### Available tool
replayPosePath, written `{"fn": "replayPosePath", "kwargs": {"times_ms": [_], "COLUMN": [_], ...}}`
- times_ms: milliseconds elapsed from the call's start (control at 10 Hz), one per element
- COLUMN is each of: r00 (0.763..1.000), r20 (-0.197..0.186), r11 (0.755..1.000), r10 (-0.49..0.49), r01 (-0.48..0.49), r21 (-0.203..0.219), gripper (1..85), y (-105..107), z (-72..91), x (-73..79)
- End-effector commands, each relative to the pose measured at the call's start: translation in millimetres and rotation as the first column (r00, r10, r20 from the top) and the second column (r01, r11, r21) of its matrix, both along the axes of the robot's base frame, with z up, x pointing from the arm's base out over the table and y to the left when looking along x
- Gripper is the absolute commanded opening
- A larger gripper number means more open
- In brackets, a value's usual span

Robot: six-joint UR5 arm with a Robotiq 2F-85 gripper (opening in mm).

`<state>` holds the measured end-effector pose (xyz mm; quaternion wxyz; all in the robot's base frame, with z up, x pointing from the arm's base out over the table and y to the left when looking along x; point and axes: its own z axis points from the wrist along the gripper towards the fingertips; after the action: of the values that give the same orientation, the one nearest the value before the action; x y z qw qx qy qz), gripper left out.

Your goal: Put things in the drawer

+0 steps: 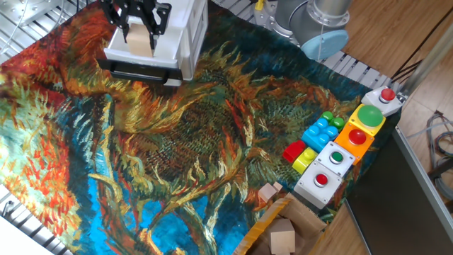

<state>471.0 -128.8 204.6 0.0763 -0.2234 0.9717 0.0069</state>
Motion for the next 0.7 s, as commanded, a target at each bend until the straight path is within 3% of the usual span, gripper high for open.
{"fn": "replayPosePath", "kwargs": {"times_ms": [0,600], "r00": [1.0,1.0], "r20": [-0.017,-0.027], "r11": [1.0,1.0], "r10": [-0.003,0.006], "r01": [0.003,-0.006], "r21": [0.011,0.008], "gripper": [1.3,1.3], "y": [2.4,1.9], "z": [-0.1,-0.7], "x": [-5.0,-7.6]}}
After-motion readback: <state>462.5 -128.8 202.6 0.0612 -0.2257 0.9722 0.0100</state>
